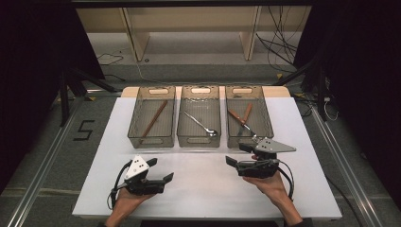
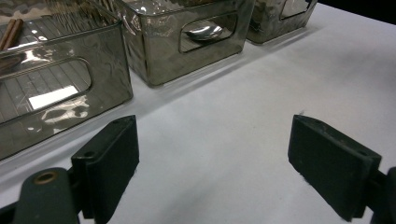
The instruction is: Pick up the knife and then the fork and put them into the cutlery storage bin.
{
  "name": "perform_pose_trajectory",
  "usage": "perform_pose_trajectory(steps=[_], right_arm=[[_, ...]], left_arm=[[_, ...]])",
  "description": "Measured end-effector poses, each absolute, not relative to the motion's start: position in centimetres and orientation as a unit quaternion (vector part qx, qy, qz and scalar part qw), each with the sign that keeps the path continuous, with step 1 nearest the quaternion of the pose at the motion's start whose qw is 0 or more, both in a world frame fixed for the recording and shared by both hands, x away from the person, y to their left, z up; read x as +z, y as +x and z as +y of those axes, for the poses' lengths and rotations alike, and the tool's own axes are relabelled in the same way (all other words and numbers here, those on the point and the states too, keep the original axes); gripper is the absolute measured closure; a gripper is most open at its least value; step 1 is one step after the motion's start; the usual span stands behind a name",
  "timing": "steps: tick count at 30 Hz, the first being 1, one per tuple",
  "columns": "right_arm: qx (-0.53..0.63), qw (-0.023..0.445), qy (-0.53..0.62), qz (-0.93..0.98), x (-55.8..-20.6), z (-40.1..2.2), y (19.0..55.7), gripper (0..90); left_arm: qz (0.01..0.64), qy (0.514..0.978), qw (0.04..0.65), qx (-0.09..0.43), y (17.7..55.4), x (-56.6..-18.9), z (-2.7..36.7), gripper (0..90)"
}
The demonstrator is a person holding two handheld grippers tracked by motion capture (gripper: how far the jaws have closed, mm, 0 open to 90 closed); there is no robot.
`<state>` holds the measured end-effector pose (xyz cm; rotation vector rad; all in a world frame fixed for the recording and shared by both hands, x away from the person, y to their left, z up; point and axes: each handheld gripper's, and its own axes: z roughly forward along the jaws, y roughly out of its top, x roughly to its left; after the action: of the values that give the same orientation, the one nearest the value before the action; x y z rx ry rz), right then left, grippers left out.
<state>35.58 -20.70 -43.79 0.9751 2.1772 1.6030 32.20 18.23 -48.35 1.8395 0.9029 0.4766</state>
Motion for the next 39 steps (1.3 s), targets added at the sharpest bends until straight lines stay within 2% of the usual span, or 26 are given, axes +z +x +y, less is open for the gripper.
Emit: perform_pose_trajectory(steps=[23,39], right_arm=[[0.555,0.161,0.359,0.733,-46.5,-23.5,31.1,20.4],[0.561,0.172,0.365,0.723,-46.6,-23.9,30.9,21.1]], left_arm=[[0.37,0.755,0.511,0.182,32.2,-48.2,18.5,16.2],[0.365,0.756,0.51,0.184,32.1,-48.2,18.4,16.2]])
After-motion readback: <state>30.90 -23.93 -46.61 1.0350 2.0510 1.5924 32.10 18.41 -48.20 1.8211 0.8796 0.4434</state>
